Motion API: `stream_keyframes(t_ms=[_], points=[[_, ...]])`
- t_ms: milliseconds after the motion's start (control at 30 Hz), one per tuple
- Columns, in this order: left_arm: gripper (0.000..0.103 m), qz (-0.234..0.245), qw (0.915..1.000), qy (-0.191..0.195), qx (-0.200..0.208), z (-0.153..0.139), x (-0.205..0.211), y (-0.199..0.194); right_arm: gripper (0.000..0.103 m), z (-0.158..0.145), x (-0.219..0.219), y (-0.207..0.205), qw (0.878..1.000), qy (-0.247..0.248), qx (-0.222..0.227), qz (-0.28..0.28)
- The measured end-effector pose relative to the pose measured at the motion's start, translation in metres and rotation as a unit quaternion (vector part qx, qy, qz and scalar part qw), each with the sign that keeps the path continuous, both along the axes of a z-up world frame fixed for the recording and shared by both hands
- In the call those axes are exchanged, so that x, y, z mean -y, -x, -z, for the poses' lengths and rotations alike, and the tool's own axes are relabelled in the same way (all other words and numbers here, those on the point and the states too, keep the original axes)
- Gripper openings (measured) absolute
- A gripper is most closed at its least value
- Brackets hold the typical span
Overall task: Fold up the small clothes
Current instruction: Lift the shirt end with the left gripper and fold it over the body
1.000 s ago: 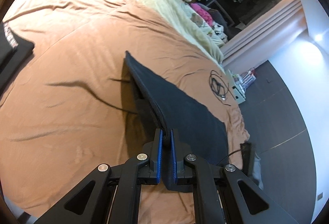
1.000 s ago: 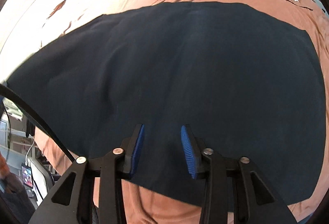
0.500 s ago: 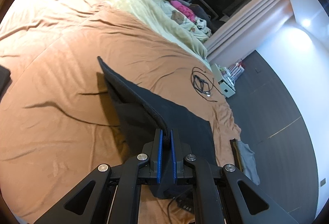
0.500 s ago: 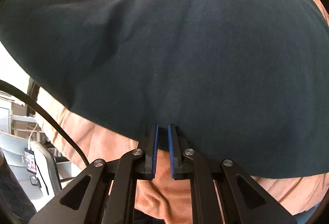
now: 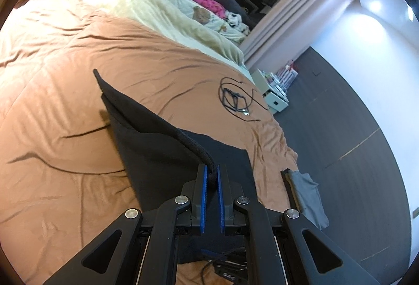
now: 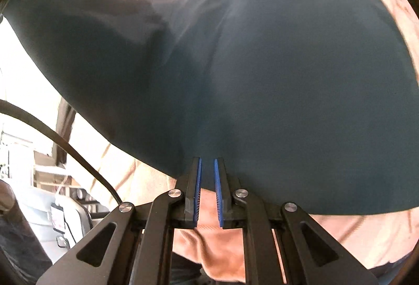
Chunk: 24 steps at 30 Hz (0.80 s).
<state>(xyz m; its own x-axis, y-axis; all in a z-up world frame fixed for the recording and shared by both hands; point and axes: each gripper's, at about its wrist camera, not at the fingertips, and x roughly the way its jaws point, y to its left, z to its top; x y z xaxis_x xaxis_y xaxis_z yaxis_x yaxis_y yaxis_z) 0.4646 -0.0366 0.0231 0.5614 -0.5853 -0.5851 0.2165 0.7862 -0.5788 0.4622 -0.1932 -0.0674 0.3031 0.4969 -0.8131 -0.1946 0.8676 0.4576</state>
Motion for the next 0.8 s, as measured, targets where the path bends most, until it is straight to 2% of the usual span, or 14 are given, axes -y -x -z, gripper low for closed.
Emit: stream_keyframes(t_ms=[67, 133, 200, 233, 367, 533, 700, 800], points=[[0.007, 0.009, 1.0, -0.003, 0.002, -0.004, 0.012, -0.002, 0.013, -0.011, 0.021, 0.003, 1.0, 0.0, 0.014, 0.009], [0.007, 0.017, 0.9998, -0.008, 0.003, -0.008, 0.029, -0.006, 0.031, -0.02, 0.043, 0.007, 0.999, -0.002, 0.028, 0.019], [0.007, 0.027, 0.9996, -0.013, 0.004, -0.01, 0.044, -0.009, 0.044, -0.029, 0.067, 0.014, 0.998, -0.004, 0.046, 0.033], [0.007, 0.031, 0.9994, -0.015, 0.005, -0.011, 0.051, -0.009, 0.046, -0.032, 0.077, 0.021, 0.998, -0.005, 0.054, 0.04], [0.007, 0.053, 0.9983, -0.023, 0.005, -0.011, 0.084, -0.014, 0.046, -0.039, 0.119, 0.037, 0.995, -0.009, 0.068, 0.066], [0.007, 0.089, 0.9955, -0.032, 0.0, -0.004, 0.131, -0.014, 0.046, -0.031, 0.161, 0.06, 0.992, -0.019, 0.067, 0.106], [0.007, 0.128, 0.9913, -0.026, -0.013, 0.011, 0.18, -0.011, 0.046, -0.018, 0.164, 0.085, 0.989, -0.028, 0.058, 0.135], [0.007, 0.165, 0.9856, -0.028, -0.022, 0.026, 0.216, -0.004, 0.046, -0.013, 0.176, 0.088, 0.987, -0.032, 0.05, 0.146]])
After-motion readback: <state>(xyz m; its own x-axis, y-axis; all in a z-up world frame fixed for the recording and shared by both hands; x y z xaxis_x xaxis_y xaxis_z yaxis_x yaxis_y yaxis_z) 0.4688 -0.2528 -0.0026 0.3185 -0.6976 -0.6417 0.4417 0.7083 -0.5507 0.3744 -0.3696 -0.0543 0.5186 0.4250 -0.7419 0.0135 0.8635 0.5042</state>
